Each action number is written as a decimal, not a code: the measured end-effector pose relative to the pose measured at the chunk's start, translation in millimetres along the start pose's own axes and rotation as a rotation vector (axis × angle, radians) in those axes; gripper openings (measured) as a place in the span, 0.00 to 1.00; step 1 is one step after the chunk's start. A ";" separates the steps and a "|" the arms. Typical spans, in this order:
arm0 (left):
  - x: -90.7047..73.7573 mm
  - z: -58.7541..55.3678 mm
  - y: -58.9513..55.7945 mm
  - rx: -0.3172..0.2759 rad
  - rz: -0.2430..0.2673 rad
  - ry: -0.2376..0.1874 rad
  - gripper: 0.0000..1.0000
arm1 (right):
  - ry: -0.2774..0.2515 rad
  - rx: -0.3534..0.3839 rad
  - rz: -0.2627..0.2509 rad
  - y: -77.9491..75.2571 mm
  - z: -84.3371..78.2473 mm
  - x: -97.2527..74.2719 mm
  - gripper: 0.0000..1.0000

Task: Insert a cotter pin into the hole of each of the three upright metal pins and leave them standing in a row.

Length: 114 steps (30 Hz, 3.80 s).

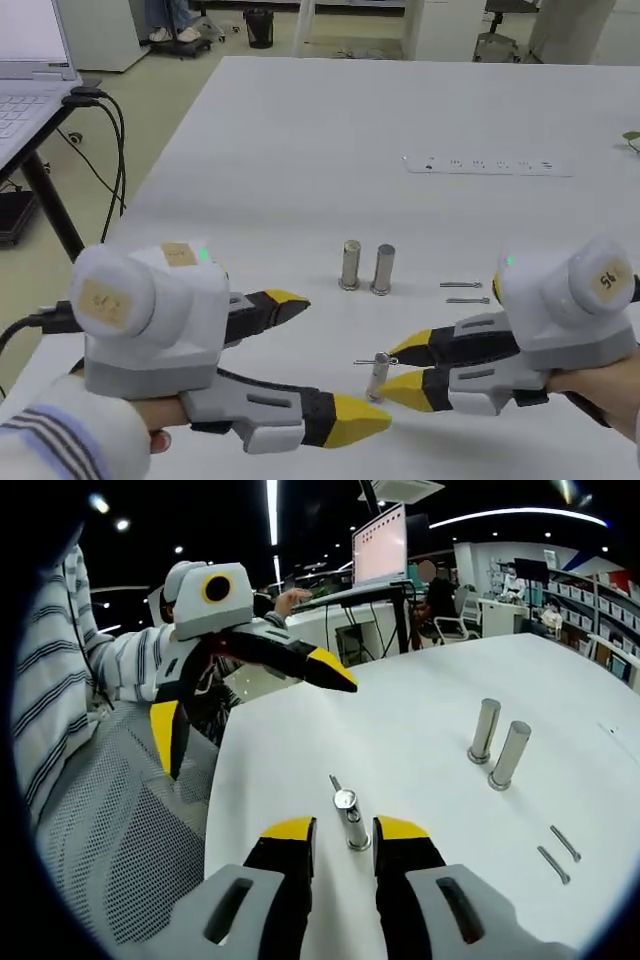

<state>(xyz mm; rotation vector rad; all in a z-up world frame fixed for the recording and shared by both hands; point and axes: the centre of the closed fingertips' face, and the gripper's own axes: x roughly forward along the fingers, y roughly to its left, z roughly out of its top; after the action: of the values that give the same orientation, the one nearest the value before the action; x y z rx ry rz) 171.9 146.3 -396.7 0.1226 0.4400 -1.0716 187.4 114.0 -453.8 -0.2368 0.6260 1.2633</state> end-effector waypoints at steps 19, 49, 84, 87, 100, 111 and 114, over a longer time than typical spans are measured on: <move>-19.5 -28.1 -11.7 -0.172 0.152 -0.023 0.99 | 0.014 -0.042 -0.015 -5.2 -7.4 18.1 0.06; -37.6 -26.5 -5.5 -0.185 0.198 -0.034 0.97 | -0.006 -0.153 -0.103 -20.5 40.3 51.7 0.04; -41.8 -26.5 0.3 -0.202 0.212 -0.044 0.97 | 0.028 -0.148 -0.132 -24.9 32.1 68.7 0.04; -41.6 -27.8 0.0 -0.198 0.209 -0.036 0.97 | 0.032 -0.183 -0.136 -24.5 32.3 68.5 0.05; -41.1 -28.5 0.1 -0.208 0.210 -0.036 0.96 | 0.031 -0.167 -0.152 -23.5 33.8 65.7 0.05; -44.7 -24.1 1.8 -0.218 0.214 -0.058 0.96 | 0.013 -0.173 -0.190 -18.8 35.7 61.6 0.20; -45.0 -22.2 2.4 -0.220 0.212 -0.066 0.96 | 0.009 -0.164 -0.204 -17.7 38.3 54.9 0.25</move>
<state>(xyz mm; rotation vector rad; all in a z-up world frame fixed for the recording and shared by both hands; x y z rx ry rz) 149.6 191.2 -398.9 -0.0599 0.4711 -0.8109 224.8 172.2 -456.3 -0.4321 0.4929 1.1171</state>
